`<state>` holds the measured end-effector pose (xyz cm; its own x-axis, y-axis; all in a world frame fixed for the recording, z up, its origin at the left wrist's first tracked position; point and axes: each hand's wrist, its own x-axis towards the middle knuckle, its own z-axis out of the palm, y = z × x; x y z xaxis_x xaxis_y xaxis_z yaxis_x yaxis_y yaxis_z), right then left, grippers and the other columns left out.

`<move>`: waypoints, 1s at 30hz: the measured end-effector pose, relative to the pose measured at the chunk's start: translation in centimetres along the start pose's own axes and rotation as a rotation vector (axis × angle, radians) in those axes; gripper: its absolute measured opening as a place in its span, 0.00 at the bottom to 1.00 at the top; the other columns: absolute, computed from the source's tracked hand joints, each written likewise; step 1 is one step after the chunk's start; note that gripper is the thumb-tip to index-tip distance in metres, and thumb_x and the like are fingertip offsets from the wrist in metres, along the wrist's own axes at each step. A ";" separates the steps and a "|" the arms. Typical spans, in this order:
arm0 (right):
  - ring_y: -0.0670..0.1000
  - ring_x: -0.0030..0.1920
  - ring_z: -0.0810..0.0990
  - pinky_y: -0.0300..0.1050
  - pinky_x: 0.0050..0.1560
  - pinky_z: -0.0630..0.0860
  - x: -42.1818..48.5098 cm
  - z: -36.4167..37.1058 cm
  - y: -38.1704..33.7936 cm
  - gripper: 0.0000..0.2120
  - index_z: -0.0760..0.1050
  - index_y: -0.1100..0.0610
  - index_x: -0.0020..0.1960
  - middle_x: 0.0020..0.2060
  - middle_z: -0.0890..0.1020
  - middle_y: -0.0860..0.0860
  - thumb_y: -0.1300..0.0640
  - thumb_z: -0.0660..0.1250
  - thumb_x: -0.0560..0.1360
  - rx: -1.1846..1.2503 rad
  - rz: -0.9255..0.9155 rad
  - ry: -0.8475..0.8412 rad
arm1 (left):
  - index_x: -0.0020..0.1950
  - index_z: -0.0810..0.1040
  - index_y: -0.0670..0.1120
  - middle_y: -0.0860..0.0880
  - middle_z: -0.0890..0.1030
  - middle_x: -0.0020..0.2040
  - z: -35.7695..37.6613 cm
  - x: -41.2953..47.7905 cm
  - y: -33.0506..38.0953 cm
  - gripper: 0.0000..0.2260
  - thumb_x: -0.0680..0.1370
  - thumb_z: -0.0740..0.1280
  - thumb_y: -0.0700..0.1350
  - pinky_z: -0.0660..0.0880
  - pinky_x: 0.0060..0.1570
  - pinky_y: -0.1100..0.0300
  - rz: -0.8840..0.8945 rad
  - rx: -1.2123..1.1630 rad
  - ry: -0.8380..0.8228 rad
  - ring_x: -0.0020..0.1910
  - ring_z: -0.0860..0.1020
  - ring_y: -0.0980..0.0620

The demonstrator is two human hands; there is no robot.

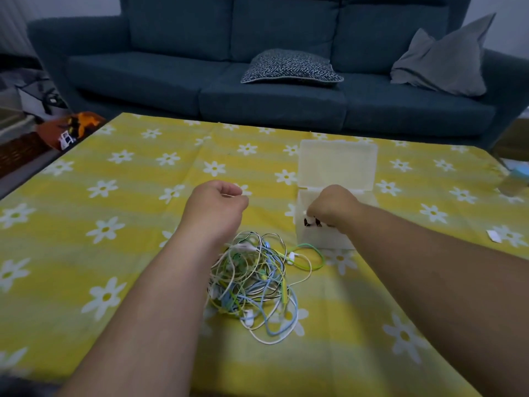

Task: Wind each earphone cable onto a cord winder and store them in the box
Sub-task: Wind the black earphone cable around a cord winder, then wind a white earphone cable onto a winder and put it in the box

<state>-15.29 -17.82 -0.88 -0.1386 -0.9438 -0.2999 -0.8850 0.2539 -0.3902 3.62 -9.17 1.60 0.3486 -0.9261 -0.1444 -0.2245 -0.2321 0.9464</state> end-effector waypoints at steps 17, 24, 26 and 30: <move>0.53 0.34 0.77 0.47 0.38 0.71 -12.1 2.5 0.6 0.07 0.80 0.62 0.35 0.33 0.82 0.58 0.65 0.67 0.71 0.792 -0.097 -0.161 | 0.36 0.82 0.47 0.46 0.84 0.39 -0.7 -0.5 -2.7 0.09 0.76 0.70 0.44 0.74 0.37 0.57 0.055 0.792 -0.145 0.38 0.79 0.46; 0.53 0.44 0.84 0.46 0.43 0.77 -12.8 2.2 -0.3 0.25 0.73 0.50 0.65 0.44 0.83 0.52 0.56 0.76 0.70 0.888 -0.264 -0.334 | 0.40 0.86 0.51 0.53 0.86 0.38 -1.6 -3.0 0.9 0.05 0.72 0.75 0.41 0.78 0.44 0.57 0.270 0.277 -0.180 0.42 0.83 0.56; 0.52 0.41 0.83 0.46 0.41 0.76 -13.0 2.0 -0.5 0.20 0.75 0.51 0.63 0.41 0.82 0.52 0.59 0.75 0.73 0.892 -0.338 -0.355 | 0.41 0.87 0.51 0.54 0.86 0.38 -1.2 -3.8 1.5 0.05 0.72 0.75 0.40 0.78 0.43 0.62 0.318 0.224 -0.191 0.40 0.83 0.60; 0.54 0.37 0.81 0.49 0.38 0.73 -13.1 2.1 -0.6 0.07 0.79 0.49 0.50 0.34 0.82 0.48 0.60 0.71 0.74 0.785 -0.446 -0.275 | 0.44 0.87 0.48 0.51 0.86 0.40 -0.6 -4.6 2.1 0.06 0.73 0.75 0.37 0.80 0.44 0.61 0.301 0.039 -0.238 0.41 0.84 0.56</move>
<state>-12.07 -5.16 1.46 0.3390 -0.9307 -0.1375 -0.2648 0.0458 -0.9632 2.05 -5.18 4.41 0.0422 -0.9966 0.0706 -0.3207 0.0534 0.9457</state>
